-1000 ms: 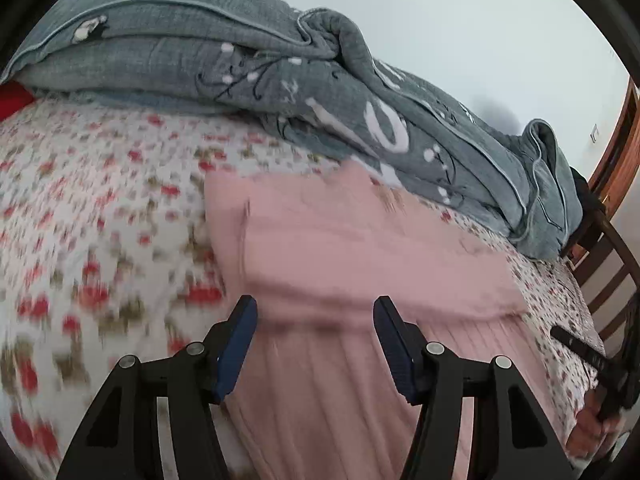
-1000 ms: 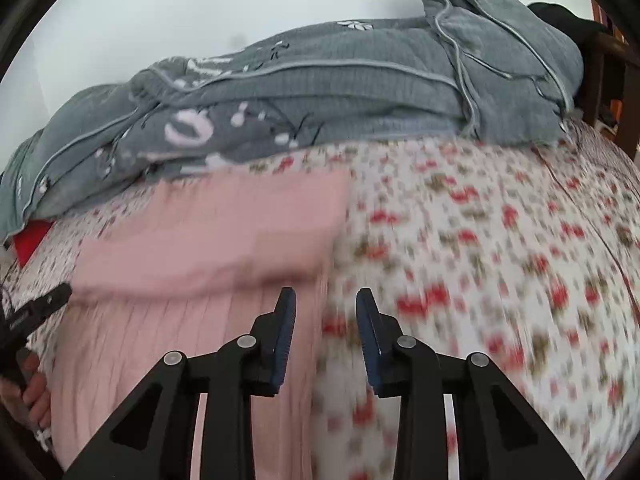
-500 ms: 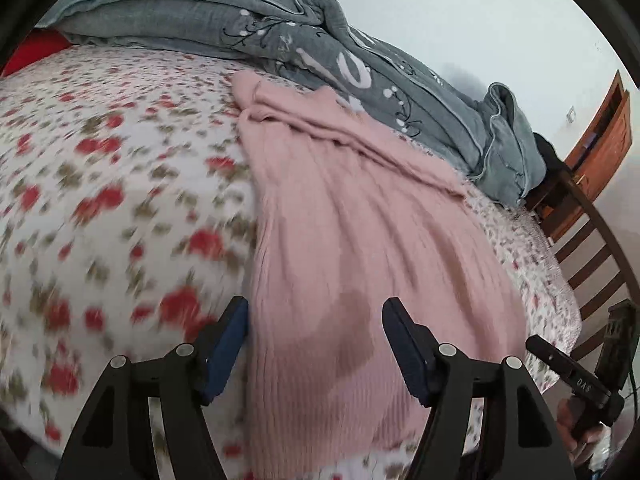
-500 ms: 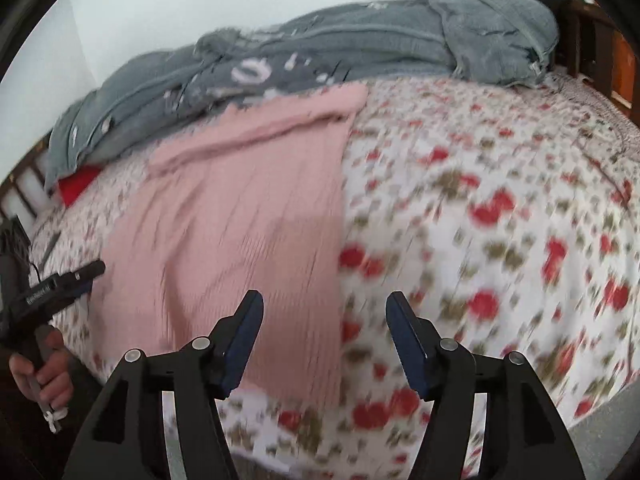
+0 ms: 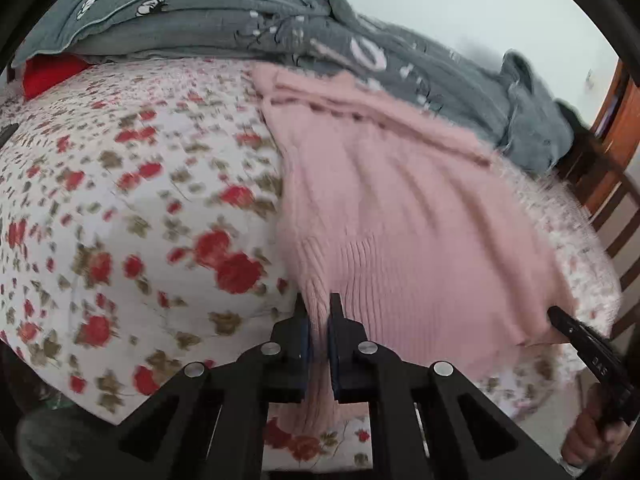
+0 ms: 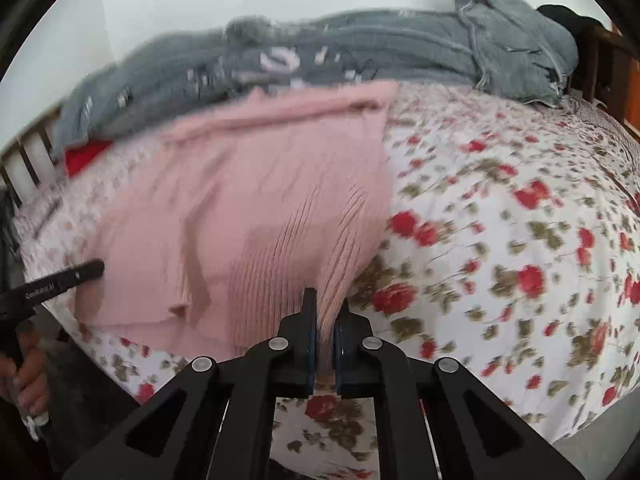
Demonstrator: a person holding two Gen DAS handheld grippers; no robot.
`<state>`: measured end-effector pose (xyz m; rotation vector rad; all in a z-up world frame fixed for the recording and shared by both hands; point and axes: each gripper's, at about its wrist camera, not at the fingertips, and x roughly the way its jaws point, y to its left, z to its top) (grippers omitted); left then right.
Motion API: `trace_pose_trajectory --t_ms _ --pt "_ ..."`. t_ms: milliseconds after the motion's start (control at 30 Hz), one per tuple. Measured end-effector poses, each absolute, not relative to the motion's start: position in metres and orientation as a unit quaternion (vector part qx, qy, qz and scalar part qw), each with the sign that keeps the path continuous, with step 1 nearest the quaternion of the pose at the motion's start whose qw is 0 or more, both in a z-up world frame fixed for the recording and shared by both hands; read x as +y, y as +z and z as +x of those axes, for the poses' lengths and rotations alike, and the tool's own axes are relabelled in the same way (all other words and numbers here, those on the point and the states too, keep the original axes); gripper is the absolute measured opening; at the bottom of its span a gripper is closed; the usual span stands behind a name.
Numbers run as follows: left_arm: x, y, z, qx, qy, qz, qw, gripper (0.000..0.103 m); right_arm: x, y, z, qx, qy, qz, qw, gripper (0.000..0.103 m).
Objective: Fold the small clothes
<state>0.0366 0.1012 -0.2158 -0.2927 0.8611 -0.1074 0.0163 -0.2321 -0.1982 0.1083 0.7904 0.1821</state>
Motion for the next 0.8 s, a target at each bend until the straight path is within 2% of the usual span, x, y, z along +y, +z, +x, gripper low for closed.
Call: trace_pose_trajectory --t_ms 133,233,300,567,733,800 --pt "0.132 -0.225 0.039 0.426 -0.068 -0.192 0.881 0.008 -0.270 -0.199 0.017 0.396 0.099 0.152 0.900 0.005" --pt "0.146 -0.231 0.031 0.415 -0.068 -0.214 0.881 0.007 -0.268 -0.207 0.013 0.400 0.068 0.132 0.905 0.004" --pt "0.158 -0.236 0.024 0.412 -0.088 -0.255 0.870 0.007 -0.276 -0.203 0.001 0.385 0.095 0.167 0.903 0.004" --pt "0.153 -0.252 0.015 0.423 -0.092 -0.259 0.863 0.008 -0.258 -0.216 0.002 0.399 0.074 0.101 0.909 0.004" --pt "0.156 -0.253 0.007 0.431 -0.084 -0.245 0.864 0.015 -0.253 -0.210 0.005 0.404 0.083 0.094 0.906 0.005" --pt "0.159 -0.249 0.002 0.427 -0.079 -0.240 0.868 0.024 -0.254 -0.207 0.005 0.402 0.082 0.089 0.908 0.006"
